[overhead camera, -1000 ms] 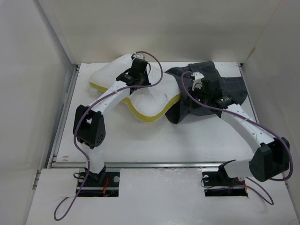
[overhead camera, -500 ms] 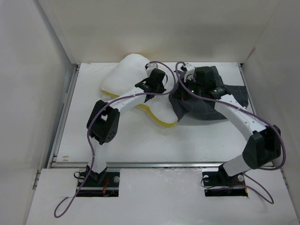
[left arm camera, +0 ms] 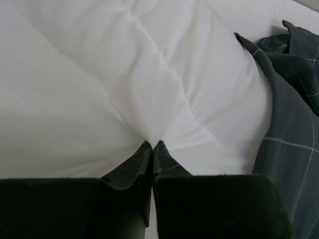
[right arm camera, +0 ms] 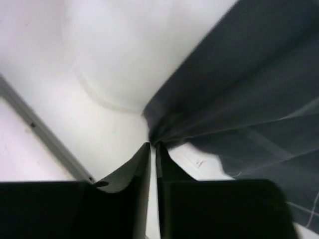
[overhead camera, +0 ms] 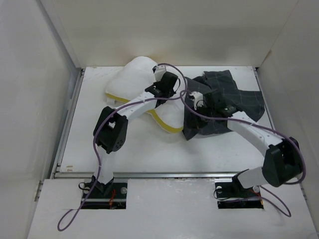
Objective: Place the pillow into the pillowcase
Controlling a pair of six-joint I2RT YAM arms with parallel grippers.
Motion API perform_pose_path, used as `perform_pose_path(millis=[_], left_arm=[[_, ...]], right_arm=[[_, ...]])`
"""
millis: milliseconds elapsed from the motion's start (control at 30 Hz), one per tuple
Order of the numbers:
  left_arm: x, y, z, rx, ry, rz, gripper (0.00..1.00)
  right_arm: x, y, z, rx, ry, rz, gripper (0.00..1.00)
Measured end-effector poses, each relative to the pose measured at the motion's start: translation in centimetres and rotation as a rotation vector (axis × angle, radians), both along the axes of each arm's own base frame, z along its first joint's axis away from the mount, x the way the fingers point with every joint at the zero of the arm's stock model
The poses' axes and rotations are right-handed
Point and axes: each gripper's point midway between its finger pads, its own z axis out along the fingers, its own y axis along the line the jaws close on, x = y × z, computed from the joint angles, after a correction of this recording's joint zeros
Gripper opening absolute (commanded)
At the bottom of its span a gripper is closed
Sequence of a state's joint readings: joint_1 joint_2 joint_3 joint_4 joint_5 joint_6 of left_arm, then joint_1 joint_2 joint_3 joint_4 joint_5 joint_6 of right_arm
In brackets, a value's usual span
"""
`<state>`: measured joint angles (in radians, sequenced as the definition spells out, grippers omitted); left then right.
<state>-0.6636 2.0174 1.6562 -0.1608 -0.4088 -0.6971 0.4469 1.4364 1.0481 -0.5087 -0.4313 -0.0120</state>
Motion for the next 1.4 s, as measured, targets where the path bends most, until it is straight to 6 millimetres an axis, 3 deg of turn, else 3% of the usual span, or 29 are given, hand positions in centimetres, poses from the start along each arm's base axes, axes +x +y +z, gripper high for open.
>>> perform_pose_path(millis=[33,67,133,167,200,300,333,467,633,733,800,900,1033,1133,1233,1267,1300,1400], left_arm=[[0.2,0.0,0.0,0.000,-0.003,0.006,0.00],[0.4,0.0,0.1,-0.005,-0.007,0.009,0.00],[0.9,-0.2,0.3,-0.020,-0.017,0.015,0.00],[1.0,-0.2,0.2,-0.021,-0.019,0.016,0.00],[1.1,-0.2,0.2,-0.020,-0.020,0.016,0.07],[1.3,0.0,0.0,0.006,-0.026,-0.017,0.57],[1.4,0.0,0.2,0.015,-0.037,-0.035,0.97],[-0.2,1.4,0.2,0.102,-0.041,-0.141,1.00],[-2.3,1.7,3.4,0.242,-0.123,-0.398,1.00],[-3.2,1.0,5.3,0.342,-0.212,-0.581,1.00],[-3.6,0.3,5.5,0.405,-0.250,-0.697,1.00],[-4.0,-0.7,3.7,0.488,-0.249,-0.856,1.00],[-2.8,-2.3,-0.9,0.572,-0.184,-1.014,1.00],[-2.8,-2.8,-4.5,0.591,-0.126,-1.096,1.00],[-2.5,-3.1,-5.3,0.579,-0.123,-1.136,0.42],[-2.5,-3.3,-5.1,0.571,-0.128,-1.148,0.10],[-2.4,-3.4,-4.8,0.561,-0.133,-1.151,0.00],[-2.2,-3.9,-4.4,0.534,-0.143,-1.149,0.00]], right_arm=[[-0.7,0.0,0.5,0.014,-0.005,0.014,0.35],[-1.3,-0.1,1.0,0.021,-0.008,0.018,0.43],[-1.7,-0.1,2.1,0.026,-0.036,0.023,0.47],[-1.6,-0.1,2.5,0.021,-0.052,0.015,0.56],[-1.3,-0.3,2.7,0.007,-0.061,-0.004,0.59],[1.0,-1.5,4.2,-0.035,-0.104,-0.114,0.66],[2.0,-2.0,4.9,-0.038,-0.121,-0.161,0.68],[6.5,-5.1,7.8,-0.049,-0.194,-0.353,0.69],[11.6,-6.0,8.7,-0.093,-0.232,-0.456,0.69],[14.2,-5.5,7.4,-0.118,-0.218,-0.466,0.69],[15.8,-5.1,6.3,-0.133,-0.202,-0.466,0.69],[18.1,-4.4,4.7,-0.148,-0.183,-0.466,0.69],[19.7,-3.8,2.5,-0.161,-0.151,-0.458,0.69],[19.9,-3.7,0.7,-0.173,-0.117,-0.451,0.60],[20.0,-3.8,-0.7,-0.187,-0.091,-0.455,0.44],[20.1,-3.9,-1.1,-0.190,-0.084,-0.455,0.39],[20.1,-3.9,-1.4,-0.193,-0.081,-0.456,0.22],[20.4,-3.9,-1.9,-0.188,-0.073,-0.460,0.01]])
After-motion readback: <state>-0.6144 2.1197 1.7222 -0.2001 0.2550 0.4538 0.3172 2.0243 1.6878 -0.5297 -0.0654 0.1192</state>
